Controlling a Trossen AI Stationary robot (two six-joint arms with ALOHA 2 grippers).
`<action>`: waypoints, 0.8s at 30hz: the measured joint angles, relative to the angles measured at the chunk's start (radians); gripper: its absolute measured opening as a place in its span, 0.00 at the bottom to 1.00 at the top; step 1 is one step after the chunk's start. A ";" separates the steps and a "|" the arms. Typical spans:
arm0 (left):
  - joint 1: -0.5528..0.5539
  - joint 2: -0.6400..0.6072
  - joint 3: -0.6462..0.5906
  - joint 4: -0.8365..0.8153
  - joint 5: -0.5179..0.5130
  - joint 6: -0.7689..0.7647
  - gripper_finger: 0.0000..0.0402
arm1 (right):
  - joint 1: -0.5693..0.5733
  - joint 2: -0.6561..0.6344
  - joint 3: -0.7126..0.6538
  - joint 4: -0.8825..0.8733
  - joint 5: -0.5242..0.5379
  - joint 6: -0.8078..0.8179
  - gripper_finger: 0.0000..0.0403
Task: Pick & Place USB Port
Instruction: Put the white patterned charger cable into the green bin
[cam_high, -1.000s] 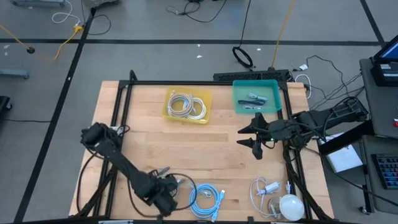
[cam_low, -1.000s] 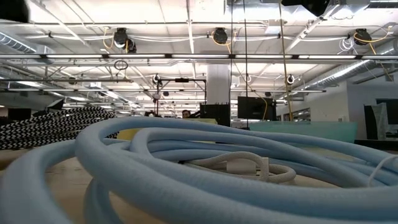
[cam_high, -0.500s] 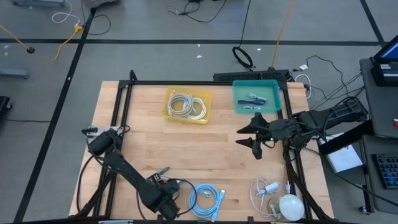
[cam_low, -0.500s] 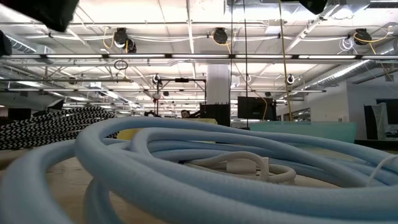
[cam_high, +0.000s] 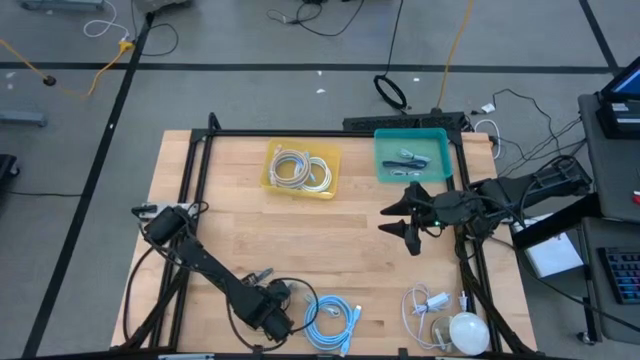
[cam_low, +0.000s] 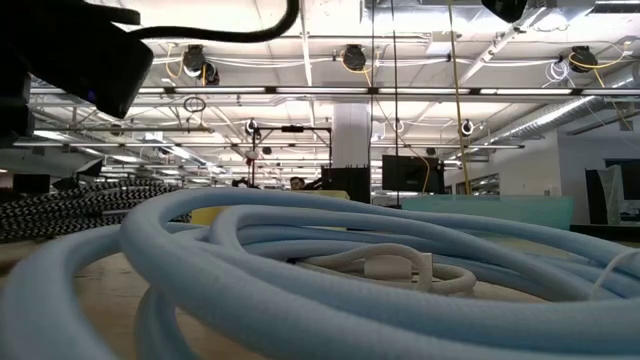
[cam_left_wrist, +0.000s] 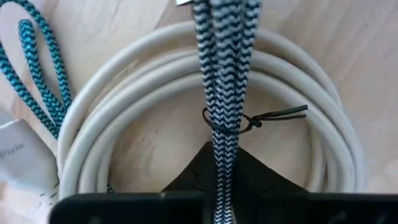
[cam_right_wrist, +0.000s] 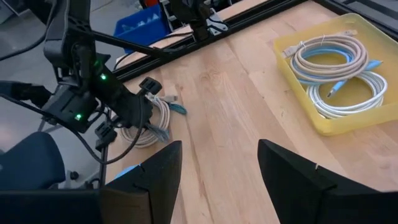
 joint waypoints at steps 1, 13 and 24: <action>0.001 -0.016 -0.004 -0.004 -0.008 -0.017 0.05 | 0.000 0.000 0.000 0.004 0.000 0.000 0.50; 0.048 -0.486 -0.001 -0.024 -0.548 -0.214 0.03 | 0.000 0.000 -0.020 0.192 0.002 -0.022 0.50; 0.404 -0.579 0.000 0.718 -0.516 0.483 0.03 | -0.117 0.109 -0.303 1.142 -0.181 0.178 0.50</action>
